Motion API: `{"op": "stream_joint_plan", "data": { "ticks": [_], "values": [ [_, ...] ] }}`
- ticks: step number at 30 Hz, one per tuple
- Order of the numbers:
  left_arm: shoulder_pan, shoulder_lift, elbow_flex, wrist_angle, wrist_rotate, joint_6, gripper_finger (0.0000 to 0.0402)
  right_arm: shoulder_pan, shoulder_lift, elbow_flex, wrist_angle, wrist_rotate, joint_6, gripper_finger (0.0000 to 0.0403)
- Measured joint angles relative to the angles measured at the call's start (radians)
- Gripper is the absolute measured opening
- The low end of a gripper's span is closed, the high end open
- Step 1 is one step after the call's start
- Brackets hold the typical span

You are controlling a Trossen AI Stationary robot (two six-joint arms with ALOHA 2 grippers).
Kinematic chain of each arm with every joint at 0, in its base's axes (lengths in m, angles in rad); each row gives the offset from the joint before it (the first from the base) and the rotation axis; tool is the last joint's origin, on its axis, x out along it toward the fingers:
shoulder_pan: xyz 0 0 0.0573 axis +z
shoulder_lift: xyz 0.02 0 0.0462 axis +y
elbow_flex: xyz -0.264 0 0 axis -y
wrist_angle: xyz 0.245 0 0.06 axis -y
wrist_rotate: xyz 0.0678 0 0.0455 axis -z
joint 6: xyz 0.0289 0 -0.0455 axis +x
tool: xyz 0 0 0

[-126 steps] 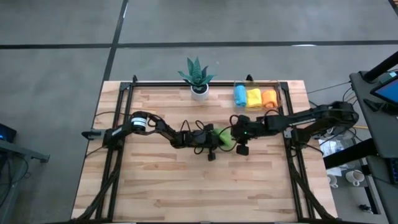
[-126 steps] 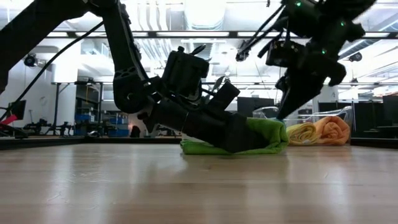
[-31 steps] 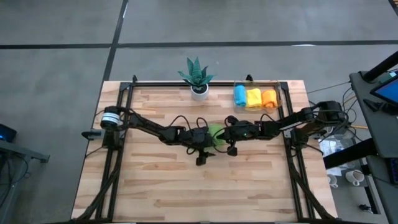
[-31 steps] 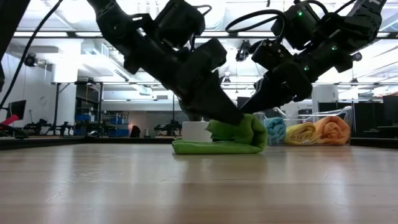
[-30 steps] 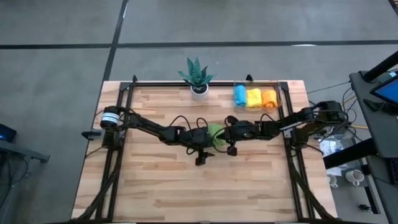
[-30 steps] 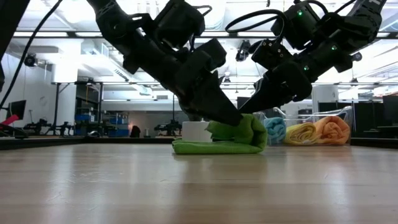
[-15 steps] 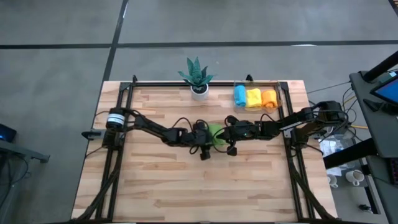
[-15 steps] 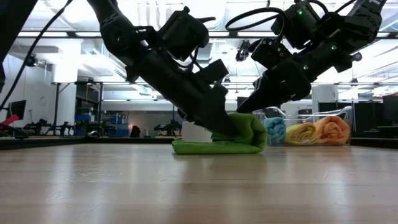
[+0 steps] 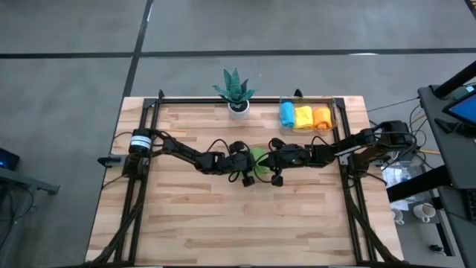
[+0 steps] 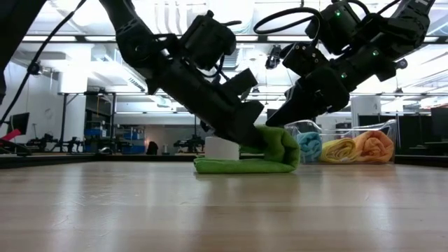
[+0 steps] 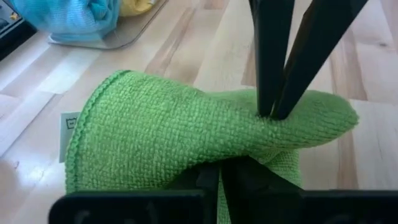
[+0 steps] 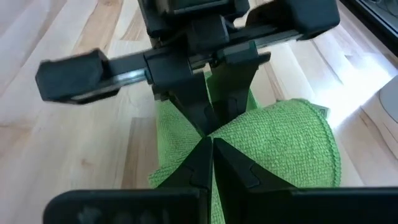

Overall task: Roll microfiber towels into tight, uniform cylinder then place into a basket
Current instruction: Roll the green microfiber cloth

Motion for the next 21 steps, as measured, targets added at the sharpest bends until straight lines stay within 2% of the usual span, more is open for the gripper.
{"op": "stream_joint_plan", "data": {
  "ticks": [8,18,21],
  "values": [
    [0.001,0.091,0.017,0.073,0.034,-0.002,0.0,0.0,0.0,0.002,-0.006,0.004,0.031,0.0008],
    [0.001,0.109,0.045,0.078,0.034,0.006,0.0,0.0,0.0,0.013,-0.035,0.114,0.057,0.0008],
    [0.001,0.109,0.041,0.077,0.037,0.006,0.0,0.0,-0.011,0.036,-0.114,0.172,0.066,0.0008]
  ]
}}
